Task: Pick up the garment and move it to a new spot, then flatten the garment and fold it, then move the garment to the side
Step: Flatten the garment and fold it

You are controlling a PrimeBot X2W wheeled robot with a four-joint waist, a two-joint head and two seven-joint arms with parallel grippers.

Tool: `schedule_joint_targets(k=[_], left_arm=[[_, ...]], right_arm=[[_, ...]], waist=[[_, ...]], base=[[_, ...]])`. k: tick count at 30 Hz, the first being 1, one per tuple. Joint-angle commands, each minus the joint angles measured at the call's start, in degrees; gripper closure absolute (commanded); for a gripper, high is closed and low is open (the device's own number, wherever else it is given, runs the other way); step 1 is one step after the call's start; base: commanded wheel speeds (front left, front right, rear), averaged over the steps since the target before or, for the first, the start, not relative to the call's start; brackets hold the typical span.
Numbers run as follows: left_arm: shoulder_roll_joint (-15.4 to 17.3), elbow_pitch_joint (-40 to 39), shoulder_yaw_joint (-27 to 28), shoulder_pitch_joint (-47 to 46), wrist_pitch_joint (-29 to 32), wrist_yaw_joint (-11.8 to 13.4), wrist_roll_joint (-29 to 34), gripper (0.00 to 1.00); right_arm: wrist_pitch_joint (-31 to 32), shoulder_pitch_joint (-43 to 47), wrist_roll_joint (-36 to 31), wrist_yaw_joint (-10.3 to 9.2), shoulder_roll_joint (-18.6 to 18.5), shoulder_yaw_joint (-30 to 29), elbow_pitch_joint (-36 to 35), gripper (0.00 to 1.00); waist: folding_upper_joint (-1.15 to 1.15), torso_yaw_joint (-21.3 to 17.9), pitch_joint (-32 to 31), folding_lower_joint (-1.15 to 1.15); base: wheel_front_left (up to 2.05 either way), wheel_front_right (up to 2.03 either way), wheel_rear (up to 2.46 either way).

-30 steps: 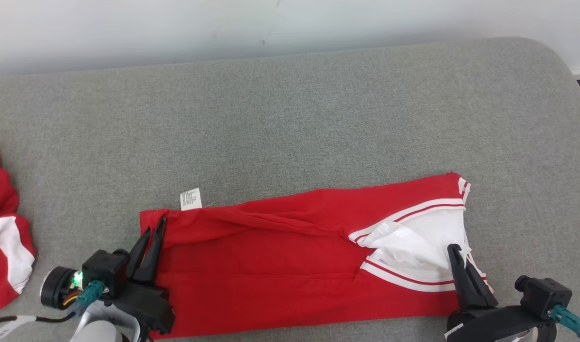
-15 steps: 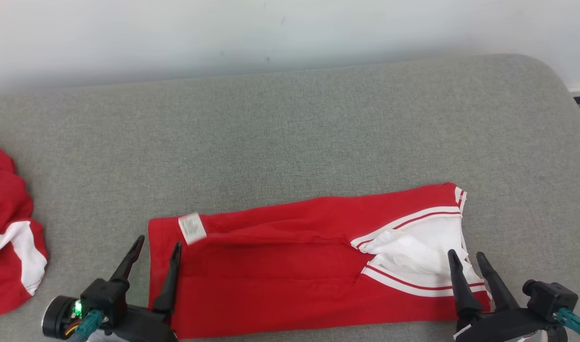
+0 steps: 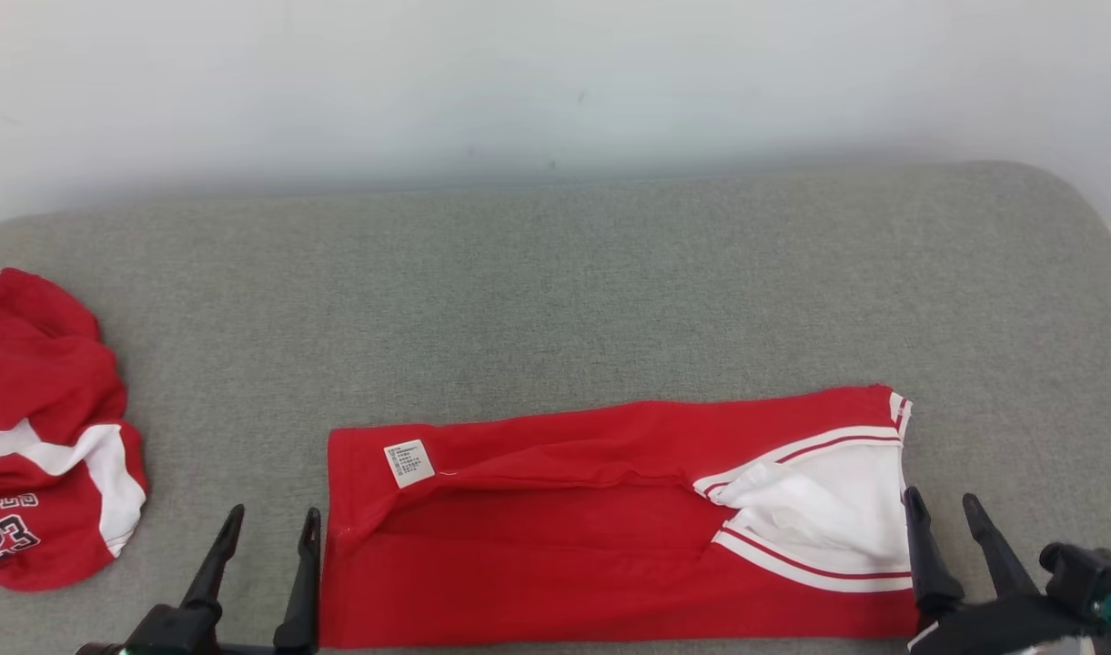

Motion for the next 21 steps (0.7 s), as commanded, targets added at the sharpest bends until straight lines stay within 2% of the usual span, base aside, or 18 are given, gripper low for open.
schedule_joint_targets(k=[1, 10, 21], left_arm=[[-0.9, -0.9, 1.1, 1.1, -0.2, 0.2, 0.7, 0.00], [-4.8, -4.7, 5.4, 4.8, -0.2, 1.0, 5.9, 0.00], [-6.2, -5.4, 7.0, 7.0, -0.2, 2.1, 7.4, 0.00]], right_arm=[[0.4, -1.6, -0.9, -0.12, -0.2, -0.4, 1.1, 0.00], [4.3, -9.7, -6.0, -0.12, 0.8, -1.4, 12.5, 0.00], [6.3, -14.3, -10.2, -0.12, 1.7, -2.7, 25.9, 0.00]], waist=[[0.00, 0.6, -0.6, 0.00], [0.00, 2.5, -0.8, 0.00], [0.00, 5.2, -0.8, 0.00]], base=[[0.00, 0.00, 0.00], [0.00, 0.00, 0.00], [0.00, 0.00, 0.00]])
